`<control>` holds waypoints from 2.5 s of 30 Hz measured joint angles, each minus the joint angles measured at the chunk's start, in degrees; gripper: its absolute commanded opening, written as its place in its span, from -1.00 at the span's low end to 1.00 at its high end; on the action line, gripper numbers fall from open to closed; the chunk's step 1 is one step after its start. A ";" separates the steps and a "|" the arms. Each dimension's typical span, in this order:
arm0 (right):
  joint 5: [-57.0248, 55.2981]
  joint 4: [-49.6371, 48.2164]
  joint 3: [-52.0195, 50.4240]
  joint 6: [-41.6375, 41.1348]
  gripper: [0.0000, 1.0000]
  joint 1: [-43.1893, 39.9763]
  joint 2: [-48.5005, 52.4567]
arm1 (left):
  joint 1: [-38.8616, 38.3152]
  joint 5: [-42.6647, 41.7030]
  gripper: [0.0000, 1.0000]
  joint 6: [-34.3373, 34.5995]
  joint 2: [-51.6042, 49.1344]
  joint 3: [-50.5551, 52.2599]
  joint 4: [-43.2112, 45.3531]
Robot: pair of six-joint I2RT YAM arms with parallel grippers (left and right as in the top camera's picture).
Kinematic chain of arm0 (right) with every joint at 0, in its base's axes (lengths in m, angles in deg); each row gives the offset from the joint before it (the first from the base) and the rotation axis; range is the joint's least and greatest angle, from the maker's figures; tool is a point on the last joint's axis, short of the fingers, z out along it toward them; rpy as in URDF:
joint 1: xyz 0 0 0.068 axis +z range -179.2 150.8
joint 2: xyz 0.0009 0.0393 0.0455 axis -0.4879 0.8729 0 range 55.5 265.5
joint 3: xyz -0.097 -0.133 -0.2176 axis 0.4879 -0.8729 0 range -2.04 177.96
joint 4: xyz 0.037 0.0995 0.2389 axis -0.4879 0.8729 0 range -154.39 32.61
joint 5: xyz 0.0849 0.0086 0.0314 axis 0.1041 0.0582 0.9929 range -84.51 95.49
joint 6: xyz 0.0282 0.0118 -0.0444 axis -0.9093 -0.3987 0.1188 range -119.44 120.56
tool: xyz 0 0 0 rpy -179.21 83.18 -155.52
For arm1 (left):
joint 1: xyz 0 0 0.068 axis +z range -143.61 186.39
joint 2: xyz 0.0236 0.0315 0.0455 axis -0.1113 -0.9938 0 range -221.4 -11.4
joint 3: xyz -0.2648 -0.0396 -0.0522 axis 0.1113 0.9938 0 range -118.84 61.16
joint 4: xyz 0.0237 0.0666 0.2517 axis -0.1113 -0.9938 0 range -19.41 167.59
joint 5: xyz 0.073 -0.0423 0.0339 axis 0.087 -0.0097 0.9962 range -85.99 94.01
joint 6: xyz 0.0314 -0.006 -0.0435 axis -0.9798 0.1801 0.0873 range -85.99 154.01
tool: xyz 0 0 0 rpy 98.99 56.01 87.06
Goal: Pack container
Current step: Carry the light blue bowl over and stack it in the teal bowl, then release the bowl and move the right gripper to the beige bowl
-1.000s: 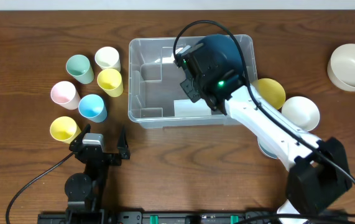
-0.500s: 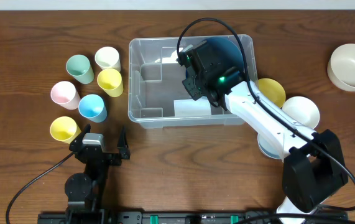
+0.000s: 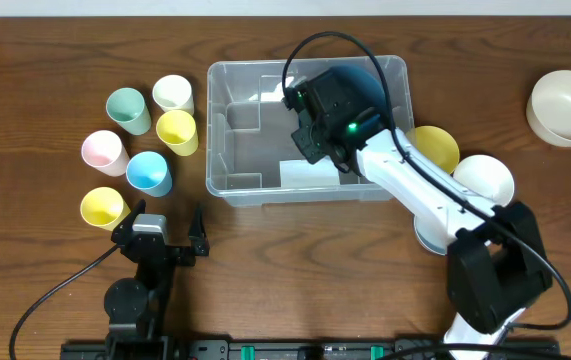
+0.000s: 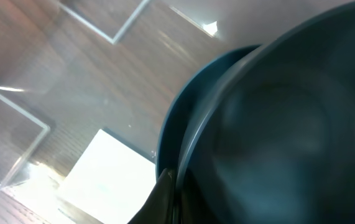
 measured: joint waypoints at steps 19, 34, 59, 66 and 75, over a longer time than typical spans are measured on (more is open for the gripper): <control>0.09 12.26 9.29 0.39 0.50 -0.15 0.39 | 0.00 0.00 0.96 0.00 0.00 0.00 0.00; 0.02 32.04 34.14 -12.28 0.75 -28.13 -2.10 | 0.00 0.00 0.96 0.00 0.00 0.00 0.00; 3.93 15.74 19.19 -8.00 0.53 -53.99 9.92 | 0.00 0.00 0.96 0.00 0.00 0.00 0.00; 1.68 12.76 19.12 -3.93 0.40 -53.99 16.59 | -0.02 0.00 0.96 0.00 0.00 0.00 0.00; -0.35 8.66 19.06 -1.95 0.22 -54.23 18.45 | 0.00 0.00 0.96 0.00 0.00 0.00 0.00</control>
